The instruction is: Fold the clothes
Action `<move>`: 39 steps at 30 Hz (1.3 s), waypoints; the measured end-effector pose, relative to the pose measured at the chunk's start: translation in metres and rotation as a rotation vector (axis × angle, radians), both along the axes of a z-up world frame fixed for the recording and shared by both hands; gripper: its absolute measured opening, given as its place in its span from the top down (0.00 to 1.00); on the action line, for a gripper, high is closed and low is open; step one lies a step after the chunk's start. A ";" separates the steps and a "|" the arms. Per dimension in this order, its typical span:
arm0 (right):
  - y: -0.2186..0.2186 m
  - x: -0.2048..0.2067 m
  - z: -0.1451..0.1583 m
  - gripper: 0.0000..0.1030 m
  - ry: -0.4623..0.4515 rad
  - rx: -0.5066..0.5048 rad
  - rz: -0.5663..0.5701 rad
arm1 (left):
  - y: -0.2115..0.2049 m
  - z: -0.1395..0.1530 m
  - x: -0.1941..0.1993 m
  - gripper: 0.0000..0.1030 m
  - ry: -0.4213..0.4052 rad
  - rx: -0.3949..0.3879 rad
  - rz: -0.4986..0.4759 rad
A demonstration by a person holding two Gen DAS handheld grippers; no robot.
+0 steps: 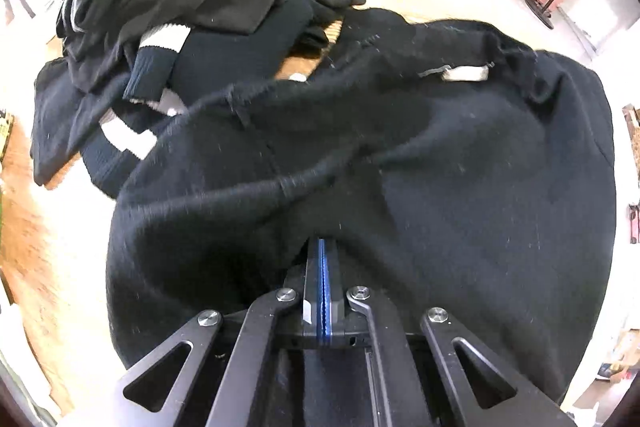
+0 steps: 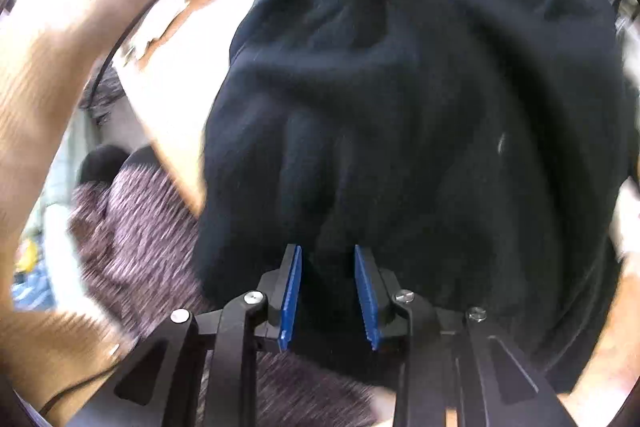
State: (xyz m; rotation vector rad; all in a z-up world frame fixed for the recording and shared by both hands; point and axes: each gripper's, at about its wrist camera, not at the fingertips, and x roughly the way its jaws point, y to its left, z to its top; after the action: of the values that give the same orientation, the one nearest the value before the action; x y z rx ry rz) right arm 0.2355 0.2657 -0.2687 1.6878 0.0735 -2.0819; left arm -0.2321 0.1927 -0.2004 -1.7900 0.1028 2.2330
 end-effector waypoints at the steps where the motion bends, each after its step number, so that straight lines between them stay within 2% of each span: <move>1: 0.000 0.002 0.000 0.68 0.000 0.003 0.006 | -0.001 0.001 -0.004 0.97 -0.008 0.013 0.010; 5: 0.000 0.005 -0.001 0.68 -0.004 0.014 0.035 | -0.006 0.003 -0.005 0.97 -0.006 0.052 0.049; 7: -0.006 0.009 0.001 0.68 0.010 0.059 0.102 | -0.004 0.009 0.015 0.97 0.002 0.029 -0.004; 9: 0.005 0.003 0.012 0.70 0.003 0.047 0.134 | -0.003 0.022 0.048 0.97 0.023 0.039 -0.093; 11: 0.037 -0.022 0.039 0.65 0.119 0.083 0.041 | -0.002 0.032 0.082 0.97 0.026 0.034 -0.178; 14: 0.089 -0.070 0.072 0.60 0.271 0.147 -0.123 | 0.006 0.029 0.113 0.97 -0.003 0.021 -0.279; 16: 0.113 -0.127 0.075 0.61 0.299 0.157 -0.211 | 0.010 0.019 0.121 0.97 -0.021 -0.004 -0.310; 18: 0.108 -0.169 0.054 0.65 0.281 0.157 -0.267 | 0.009 0.014 0.123 0.97 -0.032 -0.009 -0.324; 19: 0.103 -0.185 0.039 0.62 0.269 0.179 -0.305 | 0.005 0.015 0.122 0.97 -0.034 0.002 -0.320; 21: 0.102 -0.211 0.020 0.66 0.216 0.239 -0.351 | -0.003 0.016 0.118 0.97 -0.037 0.025 -0.311; 23: 0.104 -0.219 0.004 0.67 0.191 0.273 -0.366 | -0.018 0.017 0.114 0.97 -0.054 0.039 -0.301; 24: 0.119 -0.225 -0.003 0.68 0.174 0.293 -0.385 | -0.024 0.017 0.114 0.97 -0.062 0.039 -0.297; 25: 0.124 -0.225 -0.005 0.72 0.181 0.302 -0.386 | -0.030 0.017 0.113 0.97 -0.069 0.043 -0.291; 26: 0.129 -0.225 -0.007 0.80 0.192 0.308 -0.384 | -0.036 0.018 0.111 0.97 -0.076 0.048 -0.285; 29: 0.136 -0.225 -0.007 0.92 0.177 0.305 -0.388 | -0.045 0.019 0.105 0.97 -0.093 0.071 -0.258; 31: 0.133 -0.224 -0.008 0.89 0.180 0.314 -0.379 | -0.040 0.022 0.102 0.97 -0.090 0.065 -0.242; 32: 0.129 -0.223 -0.007 0.81 0.180 0.309 -0.372 | -0.034 0.027 0.105 0.97 -0.062 0.046 -0.253; 34: 0.123 -0.207 0.006 0.74 0.188 0.200 -0.380 | -0.021 0.039 0.114 0.97 0.011 0.020 -0.313; 35: 0.119 -0.196 0.014 0.75 0.194 0.143 -0.373 | -0.014 0.044 0.118 0.97 0.033 0.015 -0.344; 36: 0.111 -0.181 0.017 0.74 0.195 0.150 -0.332 | -0.011 0.044 0.121 0.97 0.032 0.007 -0.358; 39: 0.086 -0.134 0.023 0.74 0.195 0.196 -0.192 | 0.000 0.034 0.121 0.97 0.026 -0.087 -0.381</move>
State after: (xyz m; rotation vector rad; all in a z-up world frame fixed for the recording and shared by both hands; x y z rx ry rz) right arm 0.1012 0.3513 -0.2453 1.6524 0.1892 -2.4490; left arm -0.1109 0.1928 -0.1666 -1.6203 0.5084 2.0035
